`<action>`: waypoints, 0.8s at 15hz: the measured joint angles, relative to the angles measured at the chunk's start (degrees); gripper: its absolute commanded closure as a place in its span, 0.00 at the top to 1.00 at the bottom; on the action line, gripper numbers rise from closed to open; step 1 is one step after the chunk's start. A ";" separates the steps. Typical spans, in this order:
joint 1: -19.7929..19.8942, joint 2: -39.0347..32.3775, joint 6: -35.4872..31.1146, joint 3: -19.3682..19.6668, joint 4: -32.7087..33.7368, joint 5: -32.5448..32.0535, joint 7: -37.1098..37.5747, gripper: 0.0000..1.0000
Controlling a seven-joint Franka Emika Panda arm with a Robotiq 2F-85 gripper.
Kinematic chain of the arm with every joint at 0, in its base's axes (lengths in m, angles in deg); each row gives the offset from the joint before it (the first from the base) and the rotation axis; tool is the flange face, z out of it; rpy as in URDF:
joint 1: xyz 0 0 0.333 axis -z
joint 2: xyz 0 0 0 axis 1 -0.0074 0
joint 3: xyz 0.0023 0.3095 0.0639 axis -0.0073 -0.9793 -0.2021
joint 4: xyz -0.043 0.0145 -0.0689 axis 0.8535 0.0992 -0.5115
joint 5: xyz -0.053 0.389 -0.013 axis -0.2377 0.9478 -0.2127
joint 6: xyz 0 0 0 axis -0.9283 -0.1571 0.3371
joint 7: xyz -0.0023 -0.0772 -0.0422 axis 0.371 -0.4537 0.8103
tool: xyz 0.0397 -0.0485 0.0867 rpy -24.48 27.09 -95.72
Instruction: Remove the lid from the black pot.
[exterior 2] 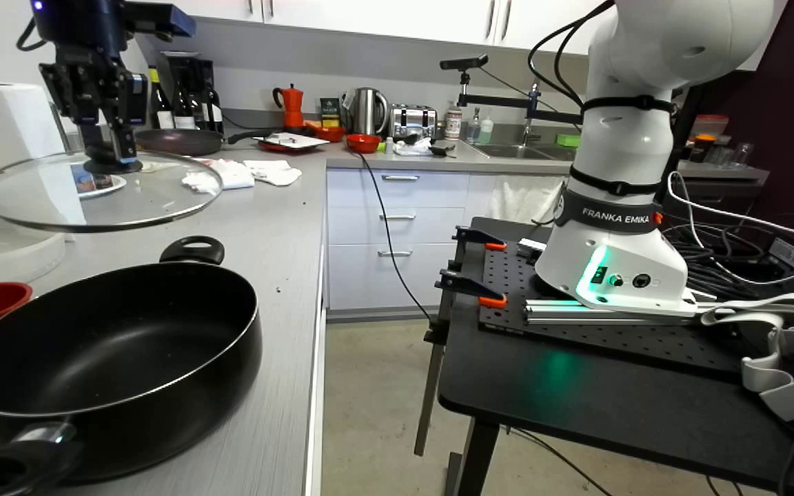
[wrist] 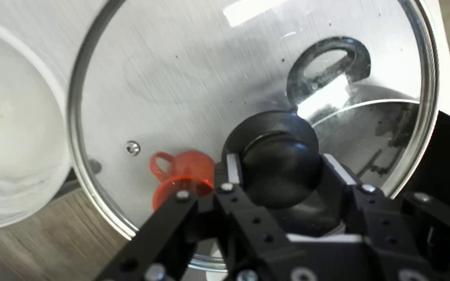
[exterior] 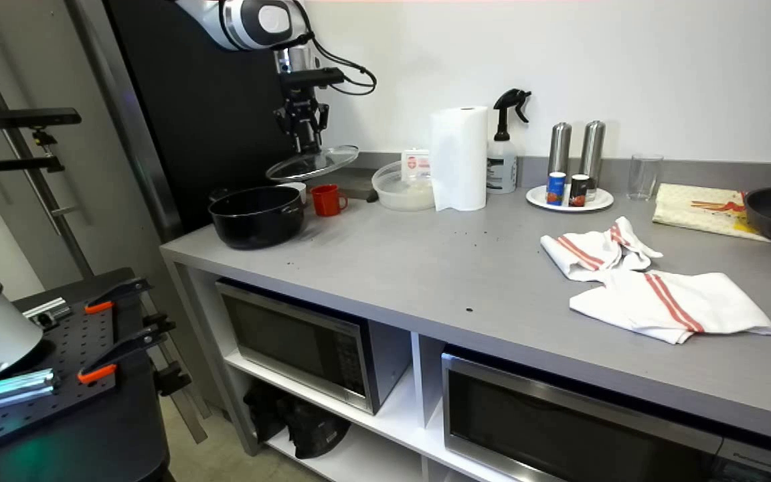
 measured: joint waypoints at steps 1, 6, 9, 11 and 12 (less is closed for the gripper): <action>0.99 -0.10 0.93 0.75 1.04 0.21 0.46 0.25; 6.50 -1.99 5.04 3.47 6.52 3.10 1.01 0.25; 9.77 -4.54 6.43 4.40 9.91 5.78 1.03 0.25; 11.71 -6.85 6.55 4.79 12.01 7.56 1.04 0.25; 12.60 -8.17 6.55 4.90 13.01 8.43 1.04 0.25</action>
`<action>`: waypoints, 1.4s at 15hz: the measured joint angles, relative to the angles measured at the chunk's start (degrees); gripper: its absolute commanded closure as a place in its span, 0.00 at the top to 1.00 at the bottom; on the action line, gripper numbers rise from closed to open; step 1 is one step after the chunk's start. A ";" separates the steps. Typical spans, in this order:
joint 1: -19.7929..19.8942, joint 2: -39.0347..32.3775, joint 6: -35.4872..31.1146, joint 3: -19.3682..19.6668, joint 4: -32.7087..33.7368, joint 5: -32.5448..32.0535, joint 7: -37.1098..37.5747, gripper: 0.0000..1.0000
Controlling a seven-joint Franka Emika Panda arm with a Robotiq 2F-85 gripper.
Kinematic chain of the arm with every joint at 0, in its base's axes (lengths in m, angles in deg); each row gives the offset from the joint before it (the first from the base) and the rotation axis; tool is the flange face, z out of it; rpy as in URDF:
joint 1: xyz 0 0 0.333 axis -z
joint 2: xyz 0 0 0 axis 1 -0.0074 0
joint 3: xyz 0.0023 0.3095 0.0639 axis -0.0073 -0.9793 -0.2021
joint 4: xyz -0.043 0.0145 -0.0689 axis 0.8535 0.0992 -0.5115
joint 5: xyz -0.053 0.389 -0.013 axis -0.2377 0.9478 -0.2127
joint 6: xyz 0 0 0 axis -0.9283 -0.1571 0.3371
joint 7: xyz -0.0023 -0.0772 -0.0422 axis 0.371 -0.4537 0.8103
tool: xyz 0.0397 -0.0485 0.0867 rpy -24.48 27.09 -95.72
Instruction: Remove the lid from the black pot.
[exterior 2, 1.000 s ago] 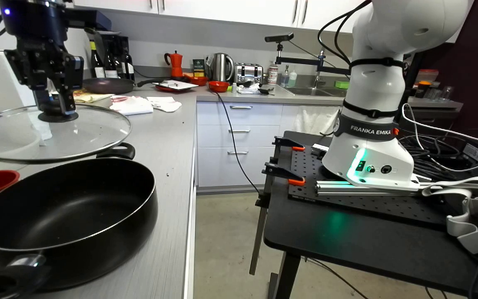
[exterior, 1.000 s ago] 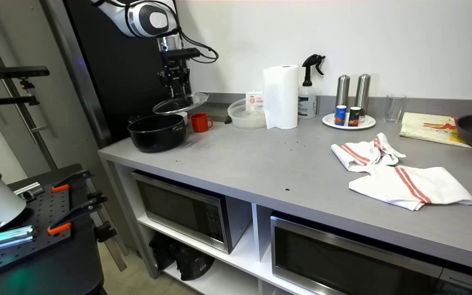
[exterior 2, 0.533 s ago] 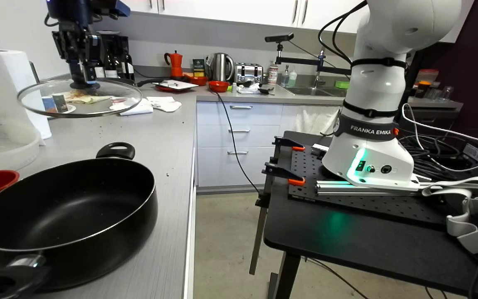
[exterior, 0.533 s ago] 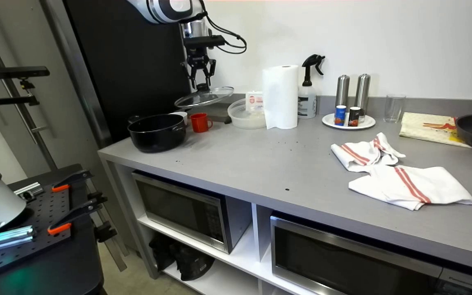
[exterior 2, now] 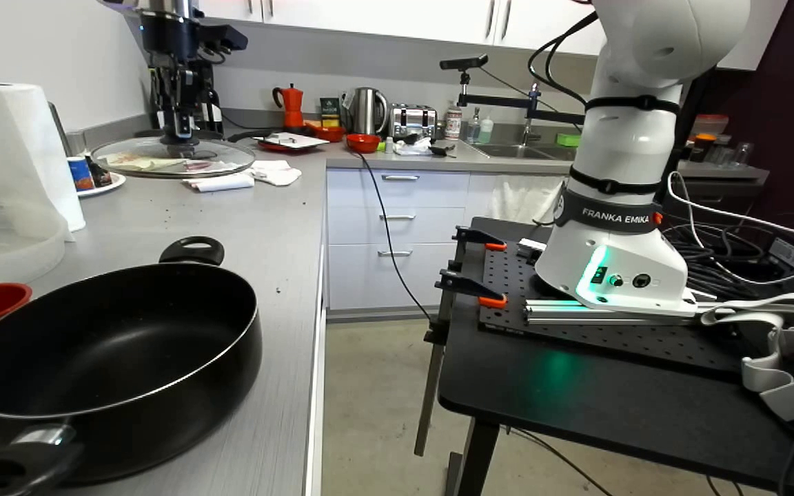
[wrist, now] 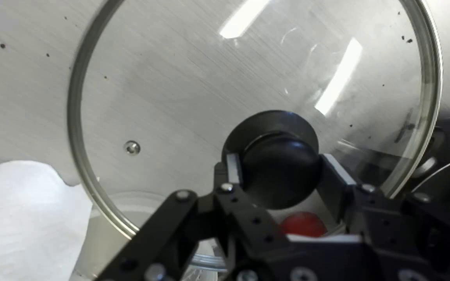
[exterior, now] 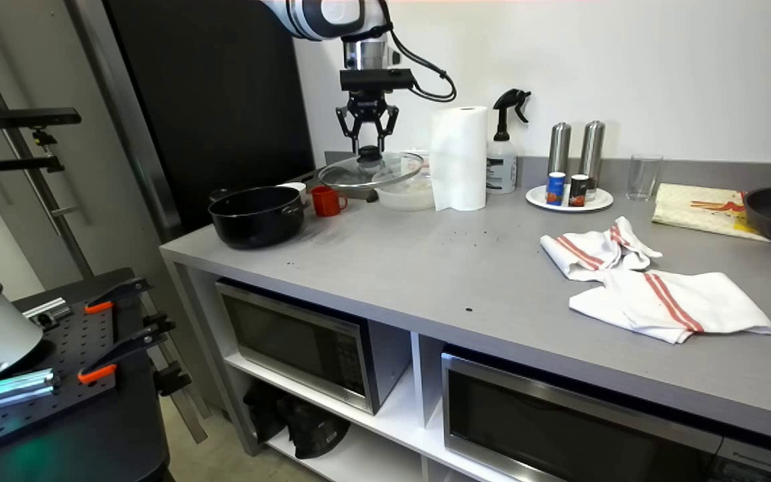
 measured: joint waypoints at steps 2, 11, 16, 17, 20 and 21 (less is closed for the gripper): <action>1.52 -2.69 -0.02 0.09 1.79 1.51 0.03 0.25; 2.03 -11.75 -4.26 0.08 4.26 2.53 3.07 0.25; 0.82 -15.08 -7.56 0.08 4.28 1.57 4.61 0.25; 0.68 -15.54 -8.06 0.08 4.28 1.40 4.88 0.25; 0.51 -16.54 -9.64 0.08 4.26 0.52 5.50 0.25; 0.48 -16.78 -10.31 0.10 4.24 -0.09 5.86 0.25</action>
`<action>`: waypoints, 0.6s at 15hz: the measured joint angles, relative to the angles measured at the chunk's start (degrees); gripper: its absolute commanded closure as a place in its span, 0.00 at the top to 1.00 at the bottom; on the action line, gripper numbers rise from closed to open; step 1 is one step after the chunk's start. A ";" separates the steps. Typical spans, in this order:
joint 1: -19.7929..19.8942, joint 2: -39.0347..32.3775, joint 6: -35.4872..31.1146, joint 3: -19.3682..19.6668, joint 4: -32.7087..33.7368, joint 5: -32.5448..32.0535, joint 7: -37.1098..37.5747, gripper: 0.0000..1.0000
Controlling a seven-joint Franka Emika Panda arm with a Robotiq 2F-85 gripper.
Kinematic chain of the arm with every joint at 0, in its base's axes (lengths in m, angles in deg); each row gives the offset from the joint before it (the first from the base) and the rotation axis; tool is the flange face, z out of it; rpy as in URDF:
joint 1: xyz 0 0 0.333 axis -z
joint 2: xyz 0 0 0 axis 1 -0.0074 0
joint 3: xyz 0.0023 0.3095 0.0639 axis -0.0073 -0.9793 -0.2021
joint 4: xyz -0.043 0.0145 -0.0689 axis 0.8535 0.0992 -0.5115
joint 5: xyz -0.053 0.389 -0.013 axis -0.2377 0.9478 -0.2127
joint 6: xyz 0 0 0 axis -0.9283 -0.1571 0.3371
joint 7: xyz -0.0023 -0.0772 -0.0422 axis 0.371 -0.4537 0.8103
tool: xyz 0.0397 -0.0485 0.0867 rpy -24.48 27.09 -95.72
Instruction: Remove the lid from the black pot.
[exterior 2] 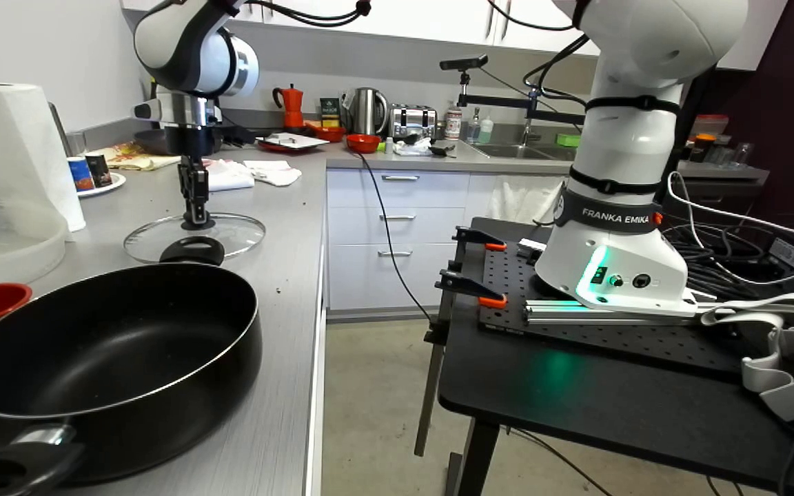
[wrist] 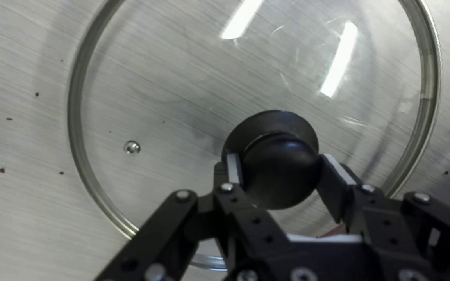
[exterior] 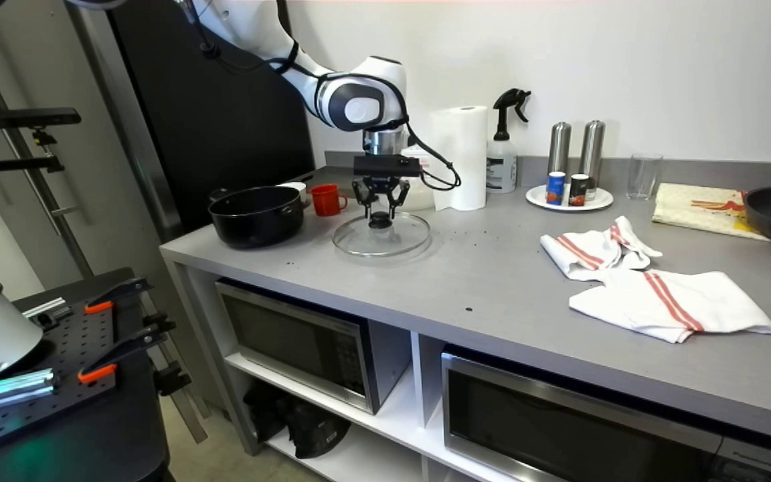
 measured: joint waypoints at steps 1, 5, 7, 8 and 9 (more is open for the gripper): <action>-0.06 -0.24 -0.77 0.04 -0.04 -0.76 0.35 0.25; -0.55 -1.16 -3.10 0.40 -0.21 -3.74 1.69 0.25; -0.73 -1.42 -3.48 0.44 -0.23 -4.98 2.46 0.25; -0.78 -1.51 -3.54 0.44 -0.23 -5.37 2.64 0.25; -0.81 -1.56 -3.55 0.44 -0.23 -5.64 2.74 0.25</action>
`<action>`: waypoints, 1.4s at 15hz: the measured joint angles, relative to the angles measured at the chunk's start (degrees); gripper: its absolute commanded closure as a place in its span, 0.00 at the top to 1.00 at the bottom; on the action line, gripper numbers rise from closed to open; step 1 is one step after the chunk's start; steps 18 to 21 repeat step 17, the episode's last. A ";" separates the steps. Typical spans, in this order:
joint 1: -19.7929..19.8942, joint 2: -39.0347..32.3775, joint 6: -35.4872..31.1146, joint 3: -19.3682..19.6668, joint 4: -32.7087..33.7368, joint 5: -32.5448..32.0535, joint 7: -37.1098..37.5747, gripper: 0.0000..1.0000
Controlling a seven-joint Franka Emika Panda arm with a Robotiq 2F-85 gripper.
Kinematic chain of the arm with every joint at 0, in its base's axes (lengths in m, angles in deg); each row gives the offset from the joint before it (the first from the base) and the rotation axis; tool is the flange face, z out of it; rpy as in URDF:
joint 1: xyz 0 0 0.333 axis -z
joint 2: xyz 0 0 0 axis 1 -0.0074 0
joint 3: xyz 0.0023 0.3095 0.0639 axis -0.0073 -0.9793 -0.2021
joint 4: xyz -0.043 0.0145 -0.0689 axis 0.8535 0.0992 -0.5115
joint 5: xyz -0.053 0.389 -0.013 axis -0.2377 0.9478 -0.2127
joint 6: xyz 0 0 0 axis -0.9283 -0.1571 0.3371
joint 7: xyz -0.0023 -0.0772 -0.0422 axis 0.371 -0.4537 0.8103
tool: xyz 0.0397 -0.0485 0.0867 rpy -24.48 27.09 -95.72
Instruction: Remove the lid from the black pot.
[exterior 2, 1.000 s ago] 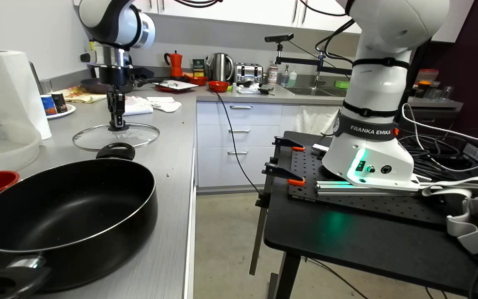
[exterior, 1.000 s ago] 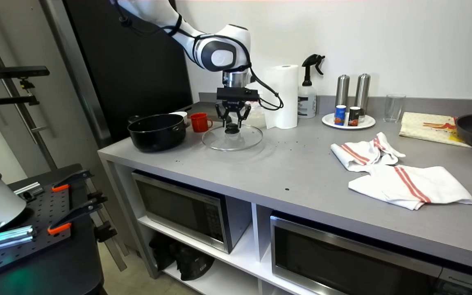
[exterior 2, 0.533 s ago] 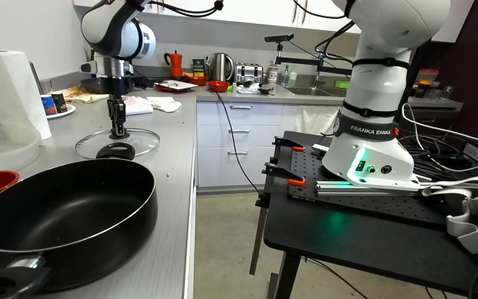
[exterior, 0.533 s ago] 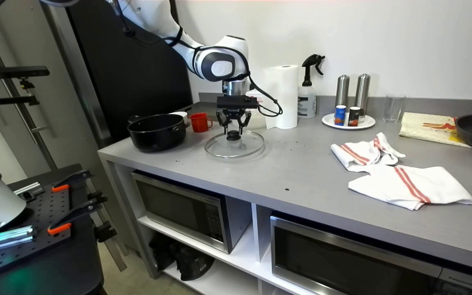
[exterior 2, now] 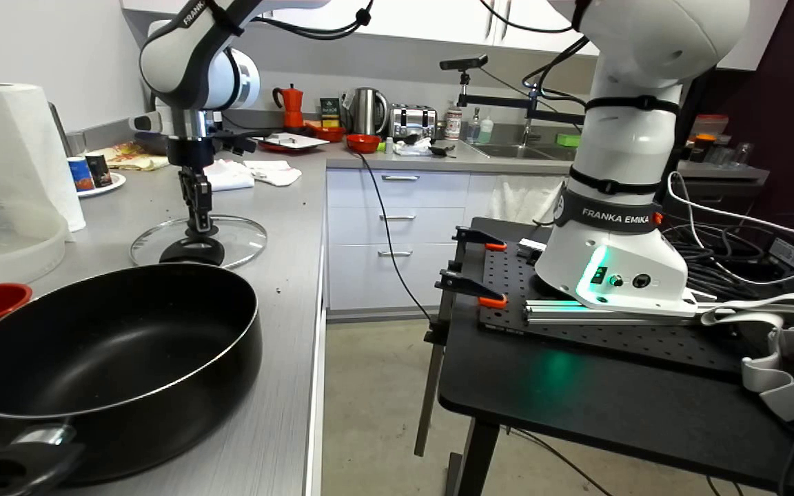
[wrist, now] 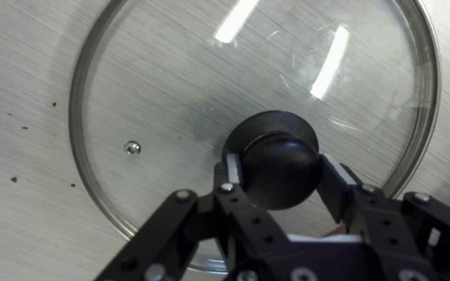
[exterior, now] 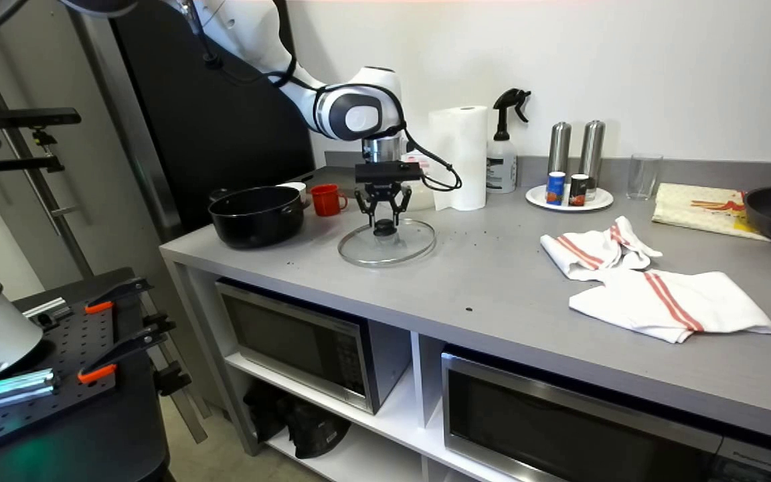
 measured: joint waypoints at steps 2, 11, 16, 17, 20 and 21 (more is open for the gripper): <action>-0.06 0.00 0.00 0.00 0.02 -0.25 0.18 0.25; -0.09 0.22 -0.15 0.00 0.42 -0.64 1.30 1.00; -0.09 0.27 -0.40 0.00 0.72 -0.64 1.84 1.00; -0.09 0.27 -0.56 0.00 0.73 -0.64 1.94 1.00; -0.09 0.27 -0.56 0.00 0.73 -0.64 1.94 1.00; -0.09 0.27 -0.56 0.00 0.73 -0.64 1.94 1.00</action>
